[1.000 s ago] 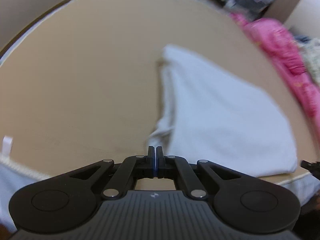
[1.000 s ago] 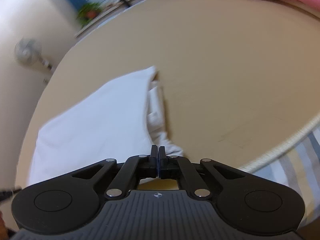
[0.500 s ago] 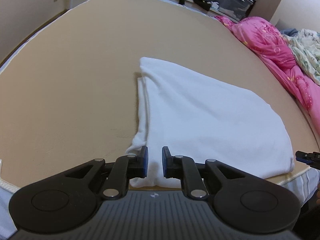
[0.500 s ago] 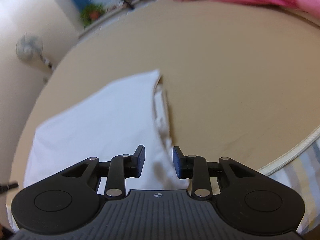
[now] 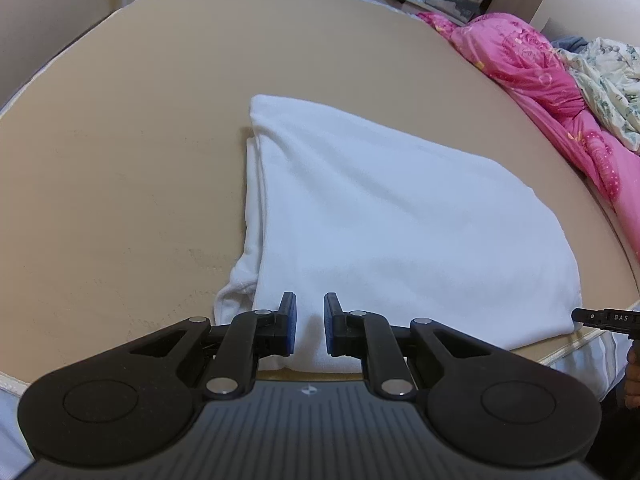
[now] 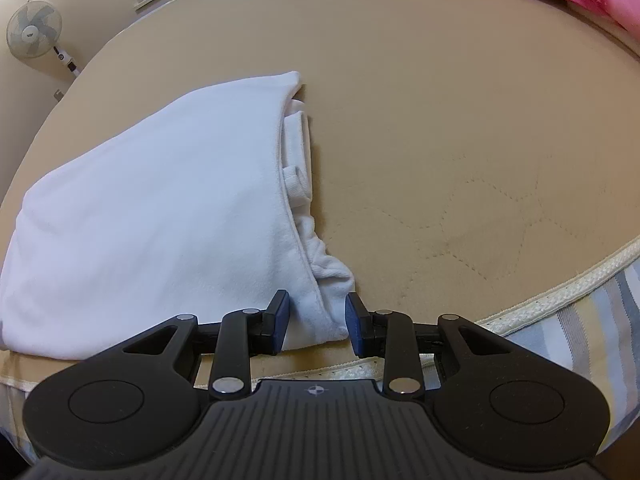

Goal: Fold small clothes

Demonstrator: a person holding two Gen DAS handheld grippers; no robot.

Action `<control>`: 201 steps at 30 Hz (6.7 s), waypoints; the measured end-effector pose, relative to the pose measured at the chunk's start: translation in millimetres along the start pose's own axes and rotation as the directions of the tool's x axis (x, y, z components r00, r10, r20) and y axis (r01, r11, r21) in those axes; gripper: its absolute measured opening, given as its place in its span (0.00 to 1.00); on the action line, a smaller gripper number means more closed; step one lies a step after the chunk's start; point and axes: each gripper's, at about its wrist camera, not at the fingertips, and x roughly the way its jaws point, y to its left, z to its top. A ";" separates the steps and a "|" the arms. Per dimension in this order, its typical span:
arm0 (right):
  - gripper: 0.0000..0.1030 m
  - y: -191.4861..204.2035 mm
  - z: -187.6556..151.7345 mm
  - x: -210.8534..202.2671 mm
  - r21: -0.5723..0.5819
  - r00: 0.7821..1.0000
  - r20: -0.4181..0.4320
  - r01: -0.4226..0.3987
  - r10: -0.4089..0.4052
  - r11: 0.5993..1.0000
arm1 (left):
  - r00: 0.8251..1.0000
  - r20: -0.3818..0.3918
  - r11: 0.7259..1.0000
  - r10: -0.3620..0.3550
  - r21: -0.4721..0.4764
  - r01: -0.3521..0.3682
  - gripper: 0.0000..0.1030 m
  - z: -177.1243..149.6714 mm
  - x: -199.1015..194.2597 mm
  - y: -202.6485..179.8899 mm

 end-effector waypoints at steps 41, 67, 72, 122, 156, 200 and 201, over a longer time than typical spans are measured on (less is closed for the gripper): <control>0.32 1.9 22.9 -29.6 0.016 0.981 0.193 0.014 -0.017 1.000 | 0.997 -0.059 0.828 -0.057 -0.561 0.014 0.56 -42.5 33.9 50.1; 0.32 -33.2 37.1 -41.9 0.115 0.968 0.233 0.064 -0.090 0.991 | 0.973 0.227 0.992 -0.046 0.124 0.018 0.10 45.2 -24.5 -205.0; 0.32 -49.9 40.9 -42.8 0.184 0.959 0.258 0.073 -0.120 0.980 | 0.956 0.139 0.930 -0.260 0.300 0.210 0.12 18.5 6.2 -331.6; 0.07 -21.9 121.4 75.3 0.323 0.961 0.267 -0.158 0.070 0.933 | 0.983 0.044 0.915 -0.179 0.375 0.150 0.44 26.0 44.6 -242.1; 0.22 -12.9 92.3 67.1 0.285 0.940 0.191 -0.328 0.282 0.900 | 0.952 0.037 0.953 -0.303 -0.024 0.304 0.30 112.7 129.9 -181.9; 0.14 72.8 93.5 78.9 0.101 0.897 0.084 -0.441 0.435 0.892 | 0.964 0.008 0.960 -0.267 -0.088 0.266 0.11 78.8 99.1 -57.4; 0.14 74.2 89.3 79.2 0.087 0.910 0.065 -0.414 0.409 0.906 | 0.973 -0.022 0.971 -0.229 -0.078 0.226 0.11 74.7 101.1 -59.1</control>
